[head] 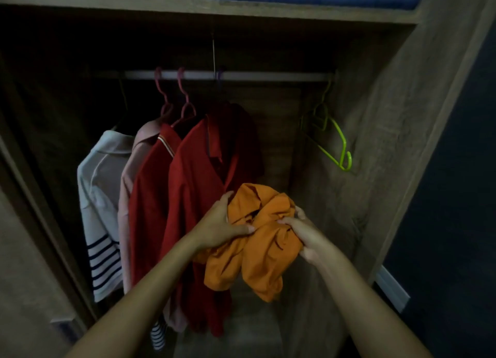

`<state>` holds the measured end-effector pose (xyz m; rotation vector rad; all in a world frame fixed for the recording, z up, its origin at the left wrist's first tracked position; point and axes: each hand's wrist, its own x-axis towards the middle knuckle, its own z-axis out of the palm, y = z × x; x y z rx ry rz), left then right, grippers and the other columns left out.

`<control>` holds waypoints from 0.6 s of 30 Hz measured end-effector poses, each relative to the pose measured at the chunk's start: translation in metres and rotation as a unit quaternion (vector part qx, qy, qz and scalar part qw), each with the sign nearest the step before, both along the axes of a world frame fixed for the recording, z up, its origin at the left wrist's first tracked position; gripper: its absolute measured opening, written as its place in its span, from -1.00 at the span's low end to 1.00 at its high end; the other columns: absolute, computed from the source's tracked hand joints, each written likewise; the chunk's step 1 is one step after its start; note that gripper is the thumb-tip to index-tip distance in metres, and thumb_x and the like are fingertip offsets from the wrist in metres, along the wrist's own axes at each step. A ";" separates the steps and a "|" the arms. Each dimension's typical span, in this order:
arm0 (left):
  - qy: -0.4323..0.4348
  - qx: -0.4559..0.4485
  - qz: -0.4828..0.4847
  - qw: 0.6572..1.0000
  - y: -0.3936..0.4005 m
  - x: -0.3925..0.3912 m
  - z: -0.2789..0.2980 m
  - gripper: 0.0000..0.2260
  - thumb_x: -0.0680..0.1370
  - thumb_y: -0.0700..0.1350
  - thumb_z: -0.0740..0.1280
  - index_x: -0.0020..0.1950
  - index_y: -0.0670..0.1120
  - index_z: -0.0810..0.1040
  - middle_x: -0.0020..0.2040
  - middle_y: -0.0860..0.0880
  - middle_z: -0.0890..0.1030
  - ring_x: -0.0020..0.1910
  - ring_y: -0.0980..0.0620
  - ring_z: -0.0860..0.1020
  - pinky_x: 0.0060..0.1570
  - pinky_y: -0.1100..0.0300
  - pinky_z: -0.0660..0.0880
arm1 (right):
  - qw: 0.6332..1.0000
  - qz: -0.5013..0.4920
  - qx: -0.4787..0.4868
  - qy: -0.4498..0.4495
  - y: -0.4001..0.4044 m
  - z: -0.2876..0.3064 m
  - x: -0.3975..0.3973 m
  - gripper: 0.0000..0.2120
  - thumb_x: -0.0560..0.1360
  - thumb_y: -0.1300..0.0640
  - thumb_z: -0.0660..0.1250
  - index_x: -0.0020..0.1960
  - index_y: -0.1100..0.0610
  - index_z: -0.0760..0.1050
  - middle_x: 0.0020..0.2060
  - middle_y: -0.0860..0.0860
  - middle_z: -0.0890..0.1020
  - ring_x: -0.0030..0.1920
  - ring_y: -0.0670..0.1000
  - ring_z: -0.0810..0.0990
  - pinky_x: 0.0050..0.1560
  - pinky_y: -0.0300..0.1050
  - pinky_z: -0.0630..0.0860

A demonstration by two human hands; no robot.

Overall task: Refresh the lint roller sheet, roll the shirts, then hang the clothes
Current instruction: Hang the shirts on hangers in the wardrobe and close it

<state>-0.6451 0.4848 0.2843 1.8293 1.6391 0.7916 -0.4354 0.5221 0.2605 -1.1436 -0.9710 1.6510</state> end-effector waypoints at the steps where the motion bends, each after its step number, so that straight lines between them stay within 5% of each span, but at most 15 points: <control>1: 0.018 -0.006 -0.005 1.000 -0.001 -0.001 -0.001 0.06 0.30 0.18 0.53 0.55 -0.01 -0.10 0.47 -0.08 0.16 0.45 -0.05 0.22 0.41 0.10 0.22 | 1.000 -0.004 -0.003 0.003 0.000 0.000 -0.001 -0.40 0.48 0.30 0.35 0.42 -0.06 0.25 0.06 0.13 0.54 0.05 0.15 0.57 -0.10 0.00 0.58; 4: 0.053 0.038 -0.025 0.998 -0.004 0.004 -0.004 -0.03 0.39 0.13 0.47 0.56 -0.01 -0.13 0.50 -0.03 0.01 0.48 -0.02 0.13 0.40 0.19 0.16 | 0.999 -0.034 -0.021 0.021 0.001 0.000 -0.005 -0.51 0.51 0.30 0.30 0.37 -0.01 0.32 0.06 0.17 0.57 -0.01 0.14 0.59 -0.21 0.00 0.60; 7: 0.060 0.069 -0.063 0.994 -0.014 0.021 -0.003 -0.26 0.47 0.23 0.32 0.53 0.06 0.08 0.45 0.01 0.19 0.43 0.07 0.23 0.34 0.28 0.18 | 0.996 -0.046 -0.045 0.054 0.004 0.004 -0.012 -0.66 0.56 0.29 0.22 0.29 0.03 0.41 -0.01 0.18 0.61 -0.09 0.12 0.63 -0.30 -0.03 0.64; 11: 0.069 0.039 -0.091 0.993 -0.020 0.033 -0.021 0.00 0.28 0.31 0.45 0.54 0.07 -0.03 0.47 0.03 0.13 0.43 0.10 0.18 0.43 0.16 0.17 | 0.994 -0.041 -0.085 0.060 0.002 0.009 -0.023 -0.82 0.61 0.22 0.17 0.16 0.14 0.47 -0.15 0.15 0.60 -0.17 0.09 0.59 -0.24 0.02 0.58; 15: 0.085 0.079 -0.031 0.993 -0.007 0.023 -0.038 -0.36 0.39 -0.18 0.36 0.42 -0.04 0.19 0.31 -0.06 0.34 0.31 -0.05 0.39 0.29 0.04 0.35 | 0.995 -0.018 -0.089 0.028 0.000 0.011 -0.029 -0.81 0.56 0.31 0.24 0.16 0.24 0.48 -0.17 0.17 0.60 -0.20 0.08 0.59 -0.43 -0.08 0.60; 18: 0.042 0.096 -0.004 0.994 -0.001 0.019 -0.036 -0.63 0.43 -0.27 0.26 0.20 -0.06 0.30 0.04 -0.04 0.51 0.08 -0.06 0.52 0.07 0.07 0.44 | 0.996 0.018 -0.046 -0.070 0.003 0.017 -0.017 -0.73 0.54 0.15 0.33 0.23 0.15 0.46 -0.03 0.10 0.58 -0.13 0.04 0.59 -0.37 -0.03 0.64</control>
